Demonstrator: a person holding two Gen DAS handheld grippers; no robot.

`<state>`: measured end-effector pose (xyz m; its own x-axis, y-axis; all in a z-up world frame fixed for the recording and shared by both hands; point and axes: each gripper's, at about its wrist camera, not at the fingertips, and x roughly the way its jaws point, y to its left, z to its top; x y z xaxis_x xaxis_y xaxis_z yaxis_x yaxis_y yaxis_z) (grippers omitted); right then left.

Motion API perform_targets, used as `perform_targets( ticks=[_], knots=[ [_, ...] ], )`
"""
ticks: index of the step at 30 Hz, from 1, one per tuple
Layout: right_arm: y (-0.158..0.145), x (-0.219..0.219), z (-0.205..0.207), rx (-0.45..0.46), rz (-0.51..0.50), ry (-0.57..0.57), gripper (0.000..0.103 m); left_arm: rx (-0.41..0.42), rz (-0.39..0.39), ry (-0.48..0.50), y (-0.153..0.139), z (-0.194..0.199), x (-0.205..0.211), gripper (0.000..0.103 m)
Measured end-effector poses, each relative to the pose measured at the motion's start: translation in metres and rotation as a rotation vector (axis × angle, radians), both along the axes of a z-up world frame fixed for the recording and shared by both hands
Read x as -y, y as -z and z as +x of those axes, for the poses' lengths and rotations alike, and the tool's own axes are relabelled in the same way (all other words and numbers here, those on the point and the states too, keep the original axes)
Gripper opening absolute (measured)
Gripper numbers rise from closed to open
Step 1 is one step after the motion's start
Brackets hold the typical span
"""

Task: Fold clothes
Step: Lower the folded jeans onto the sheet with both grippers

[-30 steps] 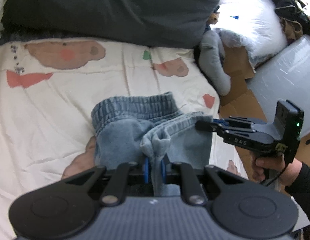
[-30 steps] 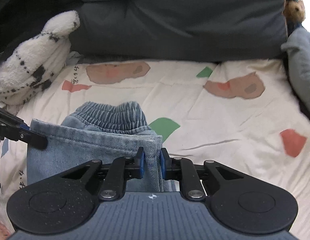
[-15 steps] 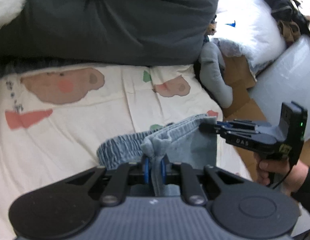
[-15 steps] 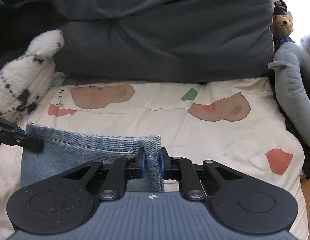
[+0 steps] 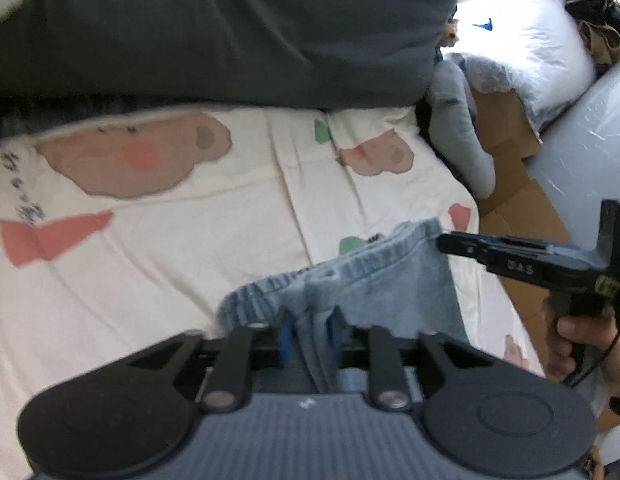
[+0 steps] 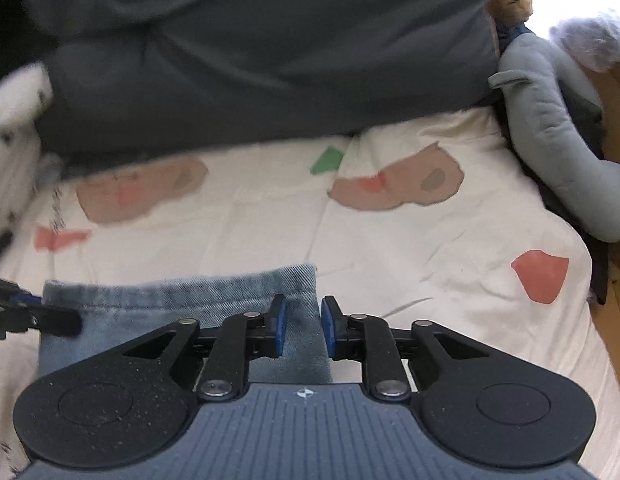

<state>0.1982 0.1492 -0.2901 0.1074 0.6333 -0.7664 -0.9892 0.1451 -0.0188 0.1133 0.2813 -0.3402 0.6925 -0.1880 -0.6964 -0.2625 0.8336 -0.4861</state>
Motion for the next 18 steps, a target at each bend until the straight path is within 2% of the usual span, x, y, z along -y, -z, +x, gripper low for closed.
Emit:
perform_targets(
  ticks=[2, 4, 7, 10, 12, 18],
  knots=[
    [-0.006, 0.01, -0.001, -0.01, 0.033, 0.001, 0.031, 0.02, 0.053, -0.021, -0.014, -0.009, -0.001, 0.03],
    [-0.011, 0.019, -0.008, -0.024, 0.062, -0.021, 0.031, 0.048, 0.035, -0.029, -0.024, -0.014, -0.004, 0.028],
    [-0.011, 0.024, -0.024, -0.047, 0.08, -0.063, 0.031, 0.125, -0.005, -0.041, -0.045, -0.023, -0.002, 0.018],
    [-0.006, 0.021, -0.039, -0.056, 0.086, -0.087, 0.03, 0.144, -0.047, 0.008, -0.054, -0.015, 0.01, 0.013],
    [-0.002, 0.017, -0.047, -0.065, 0.087, -0.094, 0.03, 0.138, -0.007, 0.037, -0.051, -0.009, 0.02, 0.013],
    [0.015, -0.002, -0.059, -0.054, 0.091, -0.09, 0.029, 0.056, 0.058, 0.033, -0.017, 0.008, 0.02, 0.009]
  ],
)
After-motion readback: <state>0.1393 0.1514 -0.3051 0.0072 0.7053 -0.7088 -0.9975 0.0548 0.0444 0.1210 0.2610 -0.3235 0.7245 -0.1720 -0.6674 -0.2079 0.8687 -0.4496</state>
